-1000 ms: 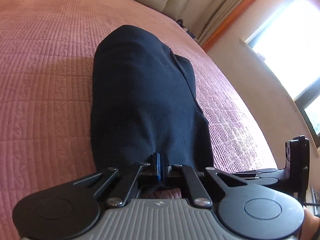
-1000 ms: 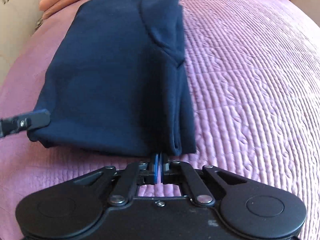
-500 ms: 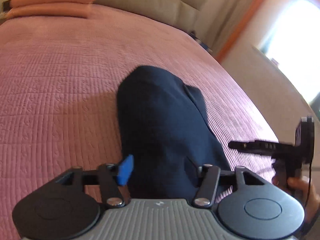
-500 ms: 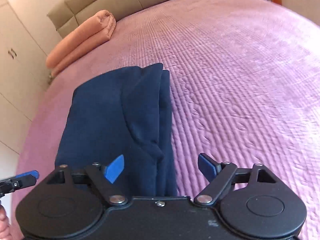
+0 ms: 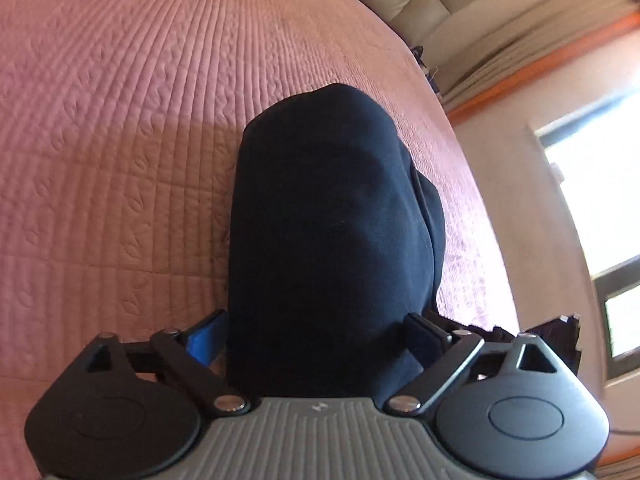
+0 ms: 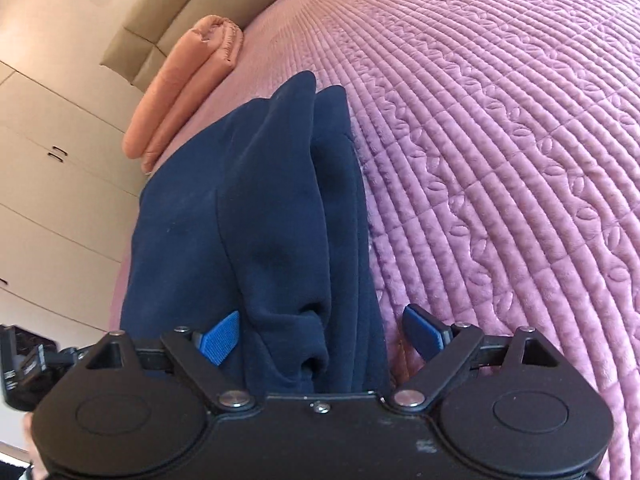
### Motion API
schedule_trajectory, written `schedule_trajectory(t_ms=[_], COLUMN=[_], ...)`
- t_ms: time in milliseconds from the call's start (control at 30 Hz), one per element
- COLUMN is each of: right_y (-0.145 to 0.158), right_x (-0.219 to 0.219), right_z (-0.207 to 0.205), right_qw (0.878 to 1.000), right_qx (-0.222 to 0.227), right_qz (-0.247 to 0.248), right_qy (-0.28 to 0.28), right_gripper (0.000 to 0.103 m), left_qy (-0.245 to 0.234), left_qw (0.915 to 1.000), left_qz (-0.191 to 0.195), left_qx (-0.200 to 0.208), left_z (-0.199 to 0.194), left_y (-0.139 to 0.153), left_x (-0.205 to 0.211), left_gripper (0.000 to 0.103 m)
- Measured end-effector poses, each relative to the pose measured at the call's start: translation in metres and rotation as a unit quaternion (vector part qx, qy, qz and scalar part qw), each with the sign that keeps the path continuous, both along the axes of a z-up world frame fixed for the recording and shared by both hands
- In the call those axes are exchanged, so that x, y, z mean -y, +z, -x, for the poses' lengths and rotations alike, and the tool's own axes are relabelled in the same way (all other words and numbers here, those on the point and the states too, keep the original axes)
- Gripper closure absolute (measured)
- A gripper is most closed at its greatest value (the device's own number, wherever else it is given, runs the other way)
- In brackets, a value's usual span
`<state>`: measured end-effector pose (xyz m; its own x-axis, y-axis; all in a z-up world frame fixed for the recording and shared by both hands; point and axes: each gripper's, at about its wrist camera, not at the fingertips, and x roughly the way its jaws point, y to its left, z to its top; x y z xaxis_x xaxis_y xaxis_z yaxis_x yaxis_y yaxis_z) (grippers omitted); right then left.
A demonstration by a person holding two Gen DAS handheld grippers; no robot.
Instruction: Fold large clothes
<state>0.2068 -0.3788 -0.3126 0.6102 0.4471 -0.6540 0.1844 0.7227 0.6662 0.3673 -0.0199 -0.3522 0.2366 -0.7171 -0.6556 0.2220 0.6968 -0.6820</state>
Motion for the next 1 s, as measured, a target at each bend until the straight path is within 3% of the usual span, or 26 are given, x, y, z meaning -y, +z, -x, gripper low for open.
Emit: schedule_trajectory(t_ms=[200,267,333,400,467,567,667,800,900,1000], right_y=[-0.002,-0.002,-0.003,-0.002,0.008,0.032,0.060,0.086,0.097,0.087], right_x=[-0.002,-0.008,-0.012,-0.012,-0.021,-0.040,-0.077,-0.132,-0.178,-0.218], right_z=[-0.005,-0.009,-0.012,-0.010,-0.004,0.004,0.012,0.026,0.036,0.041], right_qw=[0.999,0.999,0.998,0.998,0.999,0.998,0.997,0.994,0.993,0.992], right_qx=[0.014,0.018,0.013,0.008,0.017,0.039,0.060,0.074,0.075,0.065], right_qz=[-0.028,-0.025,-0.041,-0.060,-0.042,-0.041,-0.020,-0.032,-0.030,-0.026], right_qy=[0.036,0.044,0.039,0.018,0.016,0.018,0.044,0.067,0.087,0.107], right_gripper=[0.001,0.008,0.024,0.031,0.037,0.042,0.042,0.042,0.042,0.042], left_qy=[0.007,0.008,0.013,0.009,0.004,0.006,0.005,0.021,0.044,0.076], left_qw=[0.9972,0.9953,0.9942,0.9958,0.9969,0.9945,0.9919,0.9911,0.9912,0.9915], left_qz=[0.061,0.078,0.083,0.079,0.077,0.104,0.122,0.112,0.103,0.088], left_qx=[-0.043,-0.057,-0.066,-0.044,-0.016,0.004,0.037,0.070,0.069,0.059], left_z=[-0.011,-0.015,-0.015,-0.011,-0.004,0.008,0.021,0.045,0.069,0.096], left_y=[-0.034,-0.043,-0.048,-0.043,-0.034,-0.023,0.004,0.041,0.051,0.046], left_x=[0.002,0.003,0.005,0.005,0.002,-0.010,-0.035,-0.092,-0.141,-0.185], left_gripper=[0.001,0.002,0.007,0.016,0.027,0.030,0.030,0.030,0.029,0.029])
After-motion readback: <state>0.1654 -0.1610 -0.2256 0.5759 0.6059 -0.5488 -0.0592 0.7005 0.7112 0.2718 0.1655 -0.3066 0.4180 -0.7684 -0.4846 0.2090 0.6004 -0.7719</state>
